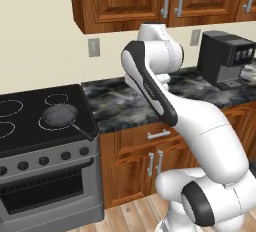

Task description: Move the pot and pan from the stove into the sink.

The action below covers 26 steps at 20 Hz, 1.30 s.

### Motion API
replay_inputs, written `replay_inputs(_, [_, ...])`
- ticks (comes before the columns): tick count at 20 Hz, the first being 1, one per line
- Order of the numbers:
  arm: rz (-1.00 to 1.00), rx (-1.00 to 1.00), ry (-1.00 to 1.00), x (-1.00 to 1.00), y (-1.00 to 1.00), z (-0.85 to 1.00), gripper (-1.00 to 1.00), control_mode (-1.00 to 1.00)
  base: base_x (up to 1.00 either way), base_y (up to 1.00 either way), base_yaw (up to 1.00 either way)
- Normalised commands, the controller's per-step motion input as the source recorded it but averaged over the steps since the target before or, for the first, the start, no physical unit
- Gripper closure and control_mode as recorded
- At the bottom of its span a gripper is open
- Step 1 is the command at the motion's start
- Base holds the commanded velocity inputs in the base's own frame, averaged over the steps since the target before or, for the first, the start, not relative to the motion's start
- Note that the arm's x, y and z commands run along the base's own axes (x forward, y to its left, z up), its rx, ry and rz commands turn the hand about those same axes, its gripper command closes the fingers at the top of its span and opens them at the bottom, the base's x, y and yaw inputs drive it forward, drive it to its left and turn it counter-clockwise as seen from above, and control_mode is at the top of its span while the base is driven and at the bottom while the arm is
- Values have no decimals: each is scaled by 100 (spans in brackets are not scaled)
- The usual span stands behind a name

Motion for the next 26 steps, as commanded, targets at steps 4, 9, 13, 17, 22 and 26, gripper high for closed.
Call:
replay_inputs(4, [46, -6, 1, -18, -5, -21, -100, -100, 0, 0, 0])
replay_inputs(9, [49, -4, 0, -12, 0, -11, -100, -100, 0, 0, 0])
replay_inputs(13, [50, -3, 0, -7, 0, -8, -100, -100, 0, 0, 0])
replay_inputs(17, [50, 0, 0, -2, 0, -8, -100, -100, 0, 0, 0])
replay_inputs(22, [45, 0, -2, 9, 4, -27, -100, -100, 0, 0, 0])
replay_inputs(26, [30, 0, -9, 39, 30, -47, -100, -100, 0, 0, 0])
